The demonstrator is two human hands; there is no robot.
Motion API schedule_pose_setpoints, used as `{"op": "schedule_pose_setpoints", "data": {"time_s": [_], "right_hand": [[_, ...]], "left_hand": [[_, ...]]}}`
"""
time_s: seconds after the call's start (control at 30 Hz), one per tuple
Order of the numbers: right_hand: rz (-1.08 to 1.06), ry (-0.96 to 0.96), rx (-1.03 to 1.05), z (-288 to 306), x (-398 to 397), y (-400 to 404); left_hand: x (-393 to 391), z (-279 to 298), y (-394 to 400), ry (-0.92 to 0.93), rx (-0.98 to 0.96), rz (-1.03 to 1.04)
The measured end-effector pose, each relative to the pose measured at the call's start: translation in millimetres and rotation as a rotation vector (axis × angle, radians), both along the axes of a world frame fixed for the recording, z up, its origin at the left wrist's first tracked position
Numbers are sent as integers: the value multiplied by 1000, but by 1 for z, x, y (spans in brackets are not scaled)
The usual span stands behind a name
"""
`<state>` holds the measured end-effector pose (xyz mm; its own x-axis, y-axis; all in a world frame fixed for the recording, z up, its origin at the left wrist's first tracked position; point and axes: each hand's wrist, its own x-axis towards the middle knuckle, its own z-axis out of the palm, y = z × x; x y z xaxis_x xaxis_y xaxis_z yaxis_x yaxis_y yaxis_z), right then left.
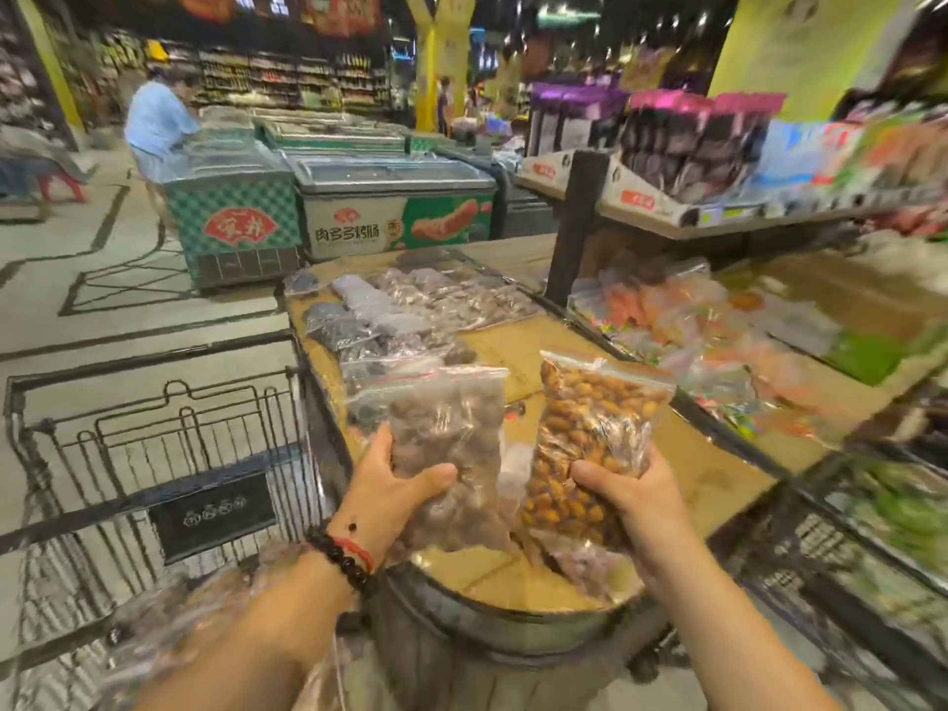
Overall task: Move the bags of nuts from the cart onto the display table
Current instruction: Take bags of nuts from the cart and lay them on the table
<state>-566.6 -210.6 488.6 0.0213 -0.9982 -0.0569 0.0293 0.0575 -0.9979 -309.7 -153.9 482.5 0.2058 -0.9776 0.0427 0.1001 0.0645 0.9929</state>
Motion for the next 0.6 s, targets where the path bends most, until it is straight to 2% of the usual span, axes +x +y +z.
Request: {"op": "schedule_pose_setpoints", "data": {"time_s": [0.13,0.27,0.5,0.6], "right_hand": [[18,29,-14,21,-83,-20],[56,8,27,26,-125,-48],[159,-43,93,7,-132,-125],[193,28,108,-4,-126,-172]], "left_hand": [[-78,6,-25,31,-16,-21],[-117,-3,-52,75,-27,-15],[-131,-22,-118,134,58,39],[-132,-37,-163,148,81,97]]}}
